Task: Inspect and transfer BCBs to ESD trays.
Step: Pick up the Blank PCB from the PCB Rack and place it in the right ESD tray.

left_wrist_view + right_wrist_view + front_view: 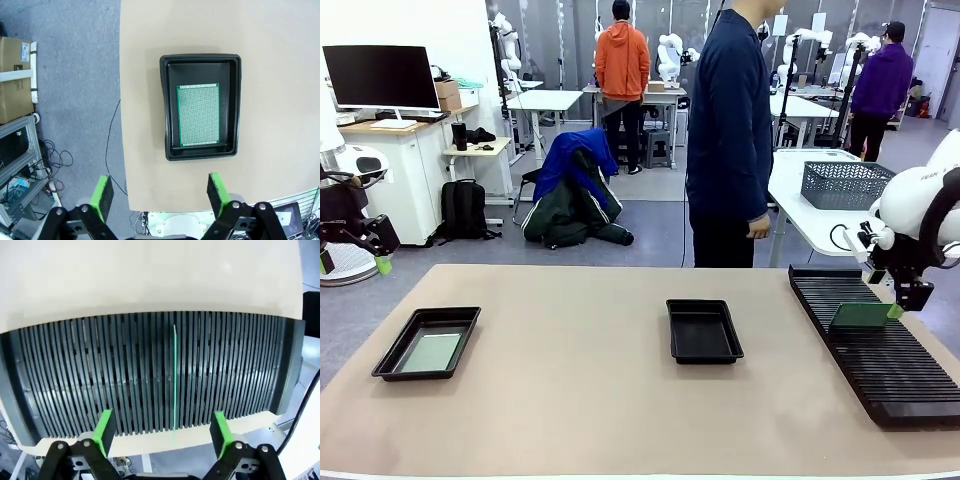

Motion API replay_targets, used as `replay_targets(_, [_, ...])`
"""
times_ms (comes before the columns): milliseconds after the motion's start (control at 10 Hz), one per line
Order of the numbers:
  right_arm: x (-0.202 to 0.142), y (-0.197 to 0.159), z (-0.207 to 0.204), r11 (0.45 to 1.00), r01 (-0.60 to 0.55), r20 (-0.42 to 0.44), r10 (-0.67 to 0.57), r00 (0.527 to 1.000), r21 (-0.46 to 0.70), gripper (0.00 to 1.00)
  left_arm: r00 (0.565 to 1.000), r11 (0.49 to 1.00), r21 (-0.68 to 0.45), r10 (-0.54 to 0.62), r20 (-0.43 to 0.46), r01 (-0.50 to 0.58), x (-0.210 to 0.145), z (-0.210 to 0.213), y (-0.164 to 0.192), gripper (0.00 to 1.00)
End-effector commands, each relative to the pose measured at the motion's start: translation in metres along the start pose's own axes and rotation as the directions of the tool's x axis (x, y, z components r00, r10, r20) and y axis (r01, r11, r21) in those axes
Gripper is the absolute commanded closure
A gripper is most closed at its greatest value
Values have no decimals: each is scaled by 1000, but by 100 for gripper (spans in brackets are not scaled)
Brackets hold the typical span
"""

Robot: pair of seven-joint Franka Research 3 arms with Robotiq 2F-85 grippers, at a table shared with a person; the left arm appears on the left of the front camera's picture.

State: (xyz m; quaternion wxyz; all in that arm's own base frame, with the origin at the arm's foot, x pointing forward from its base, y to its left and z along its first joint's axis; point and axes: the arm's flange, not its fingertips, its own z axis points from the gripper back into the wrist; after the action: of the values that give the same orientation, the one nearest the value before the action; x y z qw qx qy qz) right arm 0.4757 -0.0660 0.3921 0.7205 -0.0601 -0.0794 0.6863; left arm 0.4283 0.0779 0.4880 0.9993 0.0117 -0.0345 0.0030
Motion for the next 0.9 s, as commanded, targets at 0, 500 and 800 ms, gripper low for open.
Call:
replay_targets(0, [-4,-6,-20,999,27,14,-27,1000,-28,0,1000,1000,3,16,2,-16,-2,-1,-1,0])
replay_targets(500, [-13,-14,-43,998,54,58,-53,997,-19,0,1000,1000,3,16,2,-16,-2,-1,-1,0])
replay_targets(800, [-6,-9,-39,997,73,30,-73,997,3,0,1000,1000,3,16,2,-16,-2,-1,-1,0])
